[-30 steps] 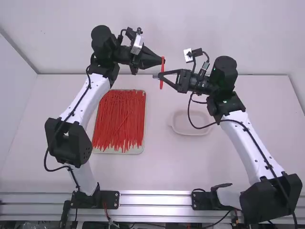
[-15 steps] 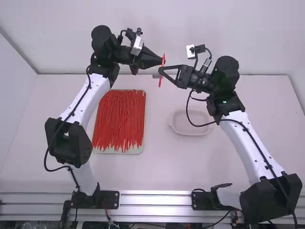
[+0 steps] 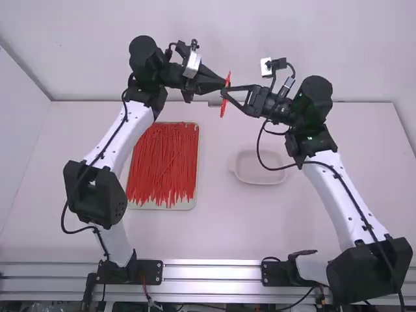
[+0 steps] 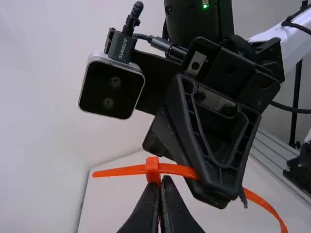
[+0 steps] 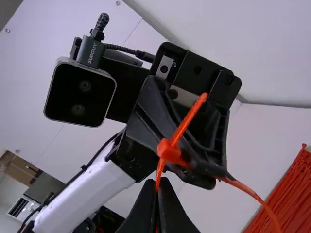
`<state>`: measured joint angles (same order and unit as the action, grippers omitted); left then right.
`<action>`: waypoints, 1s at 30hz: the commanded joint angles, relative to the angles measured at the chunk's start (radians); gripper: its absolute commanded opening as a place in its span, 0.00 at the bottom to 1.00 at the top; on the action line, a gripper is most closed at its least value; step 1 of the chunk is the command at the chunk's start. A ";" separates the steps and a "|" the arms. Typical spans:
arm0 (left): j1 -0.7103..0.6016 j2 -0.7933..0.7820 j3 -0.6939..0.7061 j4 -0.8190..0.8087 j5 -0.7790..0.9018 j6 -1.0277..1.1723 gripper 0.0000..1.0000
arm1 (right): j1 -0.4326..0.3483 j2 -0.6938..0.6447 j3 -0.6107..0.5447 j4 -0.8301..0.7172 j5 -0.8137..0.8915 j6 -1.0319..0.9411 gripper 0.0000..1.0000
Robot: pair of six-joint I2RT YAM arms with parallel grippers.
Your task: Fasten the cable tie
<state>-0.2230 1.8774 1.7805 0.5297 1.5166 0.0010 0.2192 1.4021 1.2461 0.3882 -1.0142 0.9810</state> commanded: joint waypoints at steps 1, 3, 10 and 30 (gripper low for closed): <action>-0.013 -0.010 -0.002 0.003 0.050 0.015 0.02 | -0.039 -0.003 0.030 0.016 0.013 0.019 0.00; -0.013 -0.010 -0.002 0.003 0.050 0.015 0.02 | -0.049 -0.003 0.030 0.023 0.008 0.026 0.00; -0.014 -0.010 -0.002 0.011 0.050 0.019 0.01 | -0.050 -0.003 0.030 0.030 0.005 0.033 0.00; -0.044 -0.010 -0.002 0.055 0.050 0.018 0.02 | -0.075 -0.003 0.030 0.084 0.018 0.071 0.00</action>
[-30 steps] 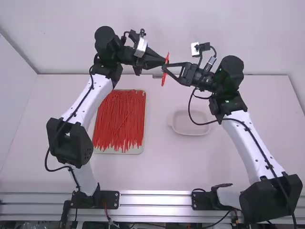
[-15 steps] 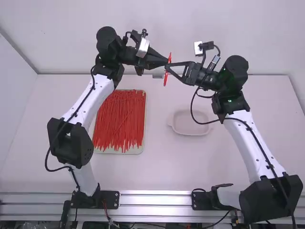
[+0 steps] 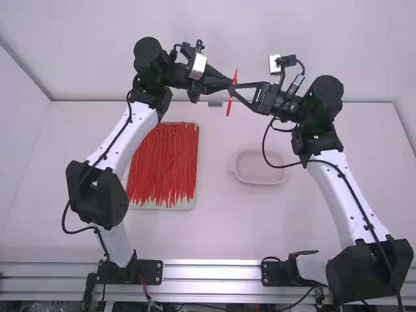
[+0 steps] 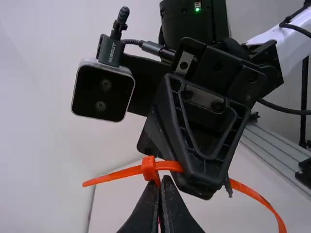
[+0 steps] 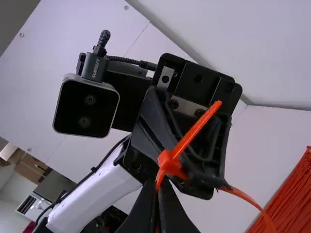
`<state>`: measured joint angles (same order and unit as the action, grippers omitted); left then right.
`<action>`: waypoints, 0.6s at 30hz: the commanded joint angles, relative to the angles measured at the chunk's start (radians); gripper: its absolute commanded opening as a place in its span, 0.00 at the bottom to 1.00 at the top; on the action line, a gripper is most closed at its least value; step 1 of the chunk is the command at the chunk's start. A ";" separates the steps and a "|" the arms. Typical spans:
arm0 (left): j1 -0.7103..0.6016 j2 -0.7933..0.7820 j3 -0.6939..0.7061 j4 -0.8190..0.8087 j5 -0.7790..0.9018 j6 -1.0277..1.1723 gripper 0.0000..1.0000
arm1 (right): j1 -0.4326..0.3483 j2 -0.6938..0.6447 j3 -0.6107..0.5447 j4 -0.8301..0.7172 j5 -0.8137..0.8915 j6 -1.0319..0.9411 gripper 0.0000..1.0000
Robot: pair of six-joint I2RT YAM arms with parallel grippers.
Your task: Fasten the cable tie
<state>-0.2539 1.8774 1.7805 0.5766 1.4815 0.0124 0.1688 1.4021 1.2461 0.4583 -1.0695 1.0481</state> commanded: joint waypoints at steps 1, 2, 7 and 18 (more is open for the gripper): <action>-0.014 -0.010 -0.002 0.007 0.085 0.007 0.02 | -0.026 -0.003 0.030 0.014 0.074 0.003 0.00; -0.016 -0.010 -0.002 0.008 0.085 0.006 0.02 | -0.028 -0.003 0.030 0.014 0.075 0.004 0.00; -0.021 -0.010 -0.004 0.004 0.085 0.007 0.02 | -0.053 -0.003 0.030 0.037 0.072 0.030 0.00; -0.022 -0.011 -0.095 0.280 0.085 -0.152 0.02 | -0.042 0.005 0.035 0.059 0.121 0.048 0.00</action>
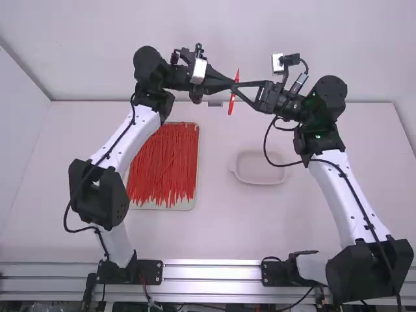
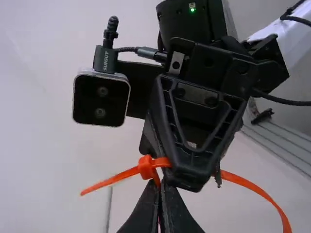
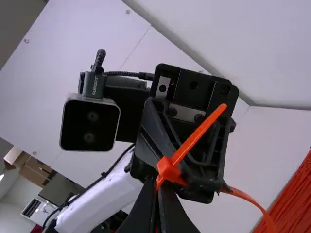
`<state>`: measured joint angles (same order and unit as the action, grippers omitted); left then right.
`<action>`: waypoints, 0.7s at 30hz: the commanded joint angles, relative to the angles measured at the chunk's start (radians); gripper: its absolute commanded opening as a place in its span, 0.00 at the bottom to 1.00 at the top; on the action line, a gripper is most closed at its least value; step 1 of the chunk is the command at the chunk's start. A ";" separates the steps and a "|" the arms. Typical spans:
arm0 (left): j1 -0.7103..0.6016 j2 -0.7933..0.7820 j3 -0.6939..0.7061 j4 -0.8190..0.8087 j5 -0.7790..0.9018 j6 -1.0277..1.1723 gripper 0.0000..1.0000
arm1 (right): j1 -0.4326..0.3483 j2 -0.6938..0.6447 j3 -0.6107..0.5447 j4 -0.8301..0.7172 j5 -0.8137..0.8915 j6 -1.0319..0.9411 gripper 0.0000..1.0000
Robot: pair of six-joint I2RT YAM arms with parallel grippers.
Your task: Fasten the cable tie
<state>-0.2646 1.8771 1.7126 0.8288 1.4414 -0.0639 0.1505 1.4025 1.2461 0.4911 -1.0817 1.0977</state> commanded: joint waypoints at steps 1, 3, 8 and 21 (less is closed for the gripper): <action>-0.010 -0.011 -0.037 0.087 0.125 -0.119 0.02 | -0.020 0.009 0.035 0.028 0.136 -0.001 0.00; -0.011 -0.011 -0.057 0.206 0.125 -0.199 0.02 | -0.018 0.018 0.039 0.027 0.137 -0.002 0.00; -0.009 -0.010 -0.097 0.591 0.125 -0.548 0.02 | -0.024 0.054 0.070 0.026 0.101 0.007 0.00; -0.010 -0.011 -0.097 0.645 0.124 -0.628 0.02 | -0.006 0.080 0.079 0.079 0.025 0.050 0.00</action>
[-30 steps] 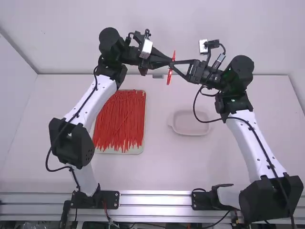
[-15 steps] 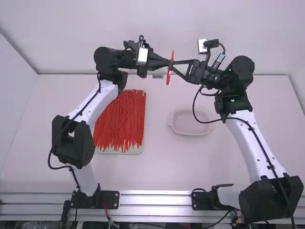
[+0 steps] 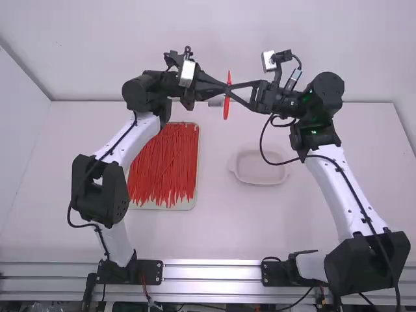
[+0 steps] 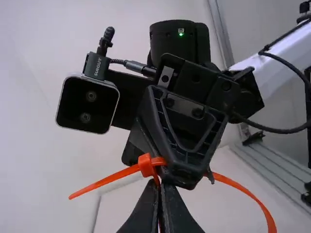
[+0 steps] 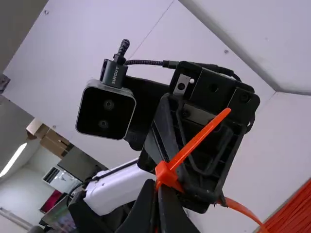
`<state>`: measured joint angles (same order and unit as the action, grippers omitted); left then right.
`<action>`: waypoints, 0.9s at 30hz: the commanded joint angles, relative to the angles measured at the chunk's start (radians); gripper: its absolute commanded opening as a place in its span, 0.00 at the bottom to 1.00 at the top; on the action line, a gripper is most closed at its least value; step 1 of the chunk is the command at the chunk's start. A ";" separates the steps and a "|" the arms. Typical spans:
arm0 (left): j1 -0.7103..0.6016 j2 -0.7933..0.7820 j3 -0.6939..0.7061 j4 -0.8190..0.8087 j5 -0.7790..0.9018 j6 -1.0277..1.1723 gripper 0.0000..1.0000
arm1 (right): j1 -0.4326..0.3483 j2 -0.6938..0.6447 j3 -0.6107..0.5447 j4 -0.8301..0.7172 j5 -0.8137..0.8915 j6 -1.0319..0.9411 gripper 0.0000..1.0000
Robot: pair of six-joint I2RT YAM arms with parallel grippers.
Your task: Fasten the cable tie
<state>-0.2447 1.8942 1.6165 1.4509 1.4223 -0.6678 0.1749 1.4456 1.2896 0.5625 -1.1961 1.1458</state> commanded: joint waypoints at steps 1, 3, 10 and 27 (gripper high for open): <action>-0.030 -0.028 -0.001 0.022 0.143 -0.024 0.02 | -0.031 0.037 0.035 0.007 0.134 0.002 0.00; -0.029 -0.028 -0.001 0.024 0.143 -0.025 0.02 | -0.040 0.037 0.035 0.007 0.106 0.002 0.09; -0.030 -0.028 0.000 0.141 0.143 -0.140 0.02 | -0.095 0.037 0.033 -0.002 0.036 -0.008 0.99; -0.031 -0.028 0.000 0.166 0.130 -0.189 0.02 | -0.089 0.037 0.033 0.006 -0.050 -0.051 0.95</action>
<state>-0.2794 1.8957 1.6001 1.6096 1.5604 -0.8532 0.0685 1.4937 1.3178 0.5629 -1.2140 1.1004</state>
